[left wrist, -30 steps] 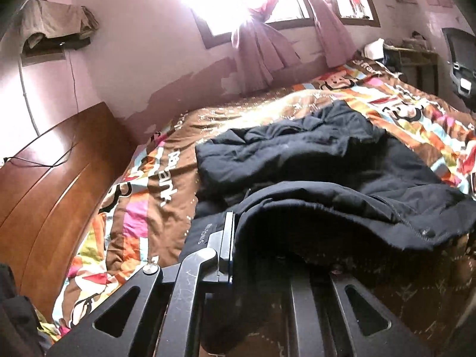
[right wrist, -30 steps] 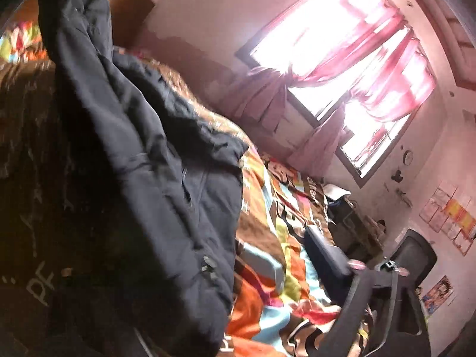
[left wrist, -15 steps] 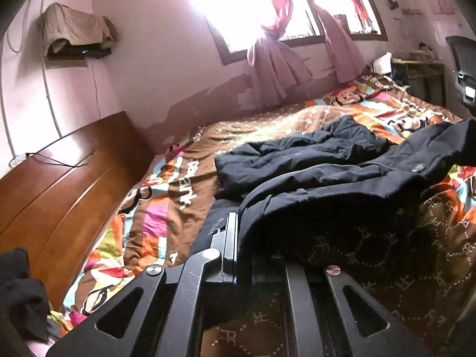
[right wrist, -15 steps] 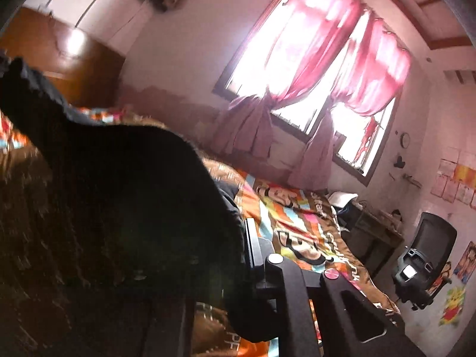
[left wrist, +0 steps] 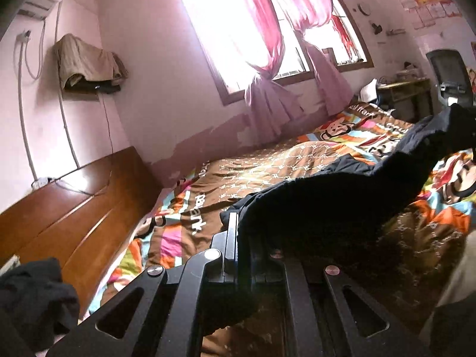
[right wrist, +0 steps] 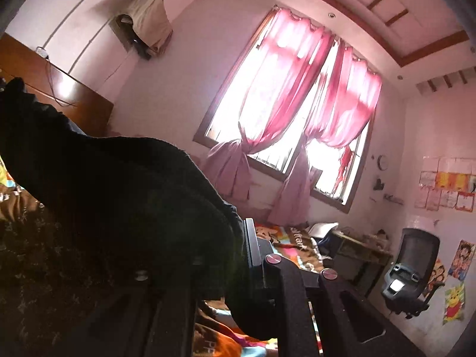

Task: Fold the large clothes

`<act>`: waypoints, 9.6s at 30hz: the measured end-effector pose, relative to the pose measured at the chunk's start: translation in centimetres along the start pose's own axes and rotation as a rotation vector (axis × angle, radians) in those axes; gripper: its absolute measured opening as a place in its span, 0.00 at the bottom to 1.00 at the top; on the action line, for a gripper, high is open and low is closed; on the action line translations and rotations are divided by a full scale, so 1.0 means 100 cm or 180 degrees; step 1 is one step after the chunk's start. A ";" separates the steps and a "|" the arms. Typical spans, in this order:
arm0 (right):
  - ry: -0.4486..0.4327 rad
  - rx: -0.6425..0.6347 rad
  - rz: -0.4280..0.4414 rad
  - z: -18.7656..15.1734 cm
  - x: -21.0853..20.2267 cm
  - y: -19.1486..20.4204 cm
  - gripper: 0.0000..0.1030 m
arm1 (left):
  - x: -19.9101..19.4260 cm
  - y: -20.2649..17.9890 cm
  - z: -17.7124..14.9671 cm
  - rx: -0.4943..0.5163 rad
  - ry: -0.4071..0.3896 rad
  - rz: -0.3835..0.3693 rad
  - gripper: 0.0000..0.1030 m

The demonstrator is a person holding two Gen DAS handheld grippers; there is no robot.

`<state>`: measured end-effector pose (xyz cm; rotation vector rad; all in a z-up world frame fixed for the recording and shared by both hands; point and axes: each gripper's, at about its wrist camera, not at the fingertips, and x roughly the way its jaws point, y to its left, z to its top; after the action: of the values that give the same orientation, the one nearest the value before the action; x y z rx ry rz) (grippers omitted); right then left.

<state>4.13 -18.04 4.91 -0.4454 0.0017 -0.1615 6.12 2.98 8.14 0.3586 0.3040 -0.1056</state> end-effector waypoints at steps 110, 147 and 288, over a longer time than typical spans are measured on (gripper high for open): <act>0.2330 0.1081 0.1742 -0.092 0.337 0.121 1.00 | 0.356 -0.023 -0.028 -0.0519 0.1265 -0.1303 0.99; 0.2394 0.1233 0.1752 -0.126 0.458 0.115 1.00 | 0.475 0.003 -0.013 -0.1032 0.1551 -0.1677 0.99; 0.3649 0.3104 0.2022 -0.199 0.370 -0.017 0.30 | 0.361 0.114 -0.067 -0.2470 0.2642 -0.1198 0.22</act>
<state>39.63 -33.88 -11.05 0.6755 1.1342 0.2320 40.33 14.30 -5.28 -0.4598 1.1893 -0.1948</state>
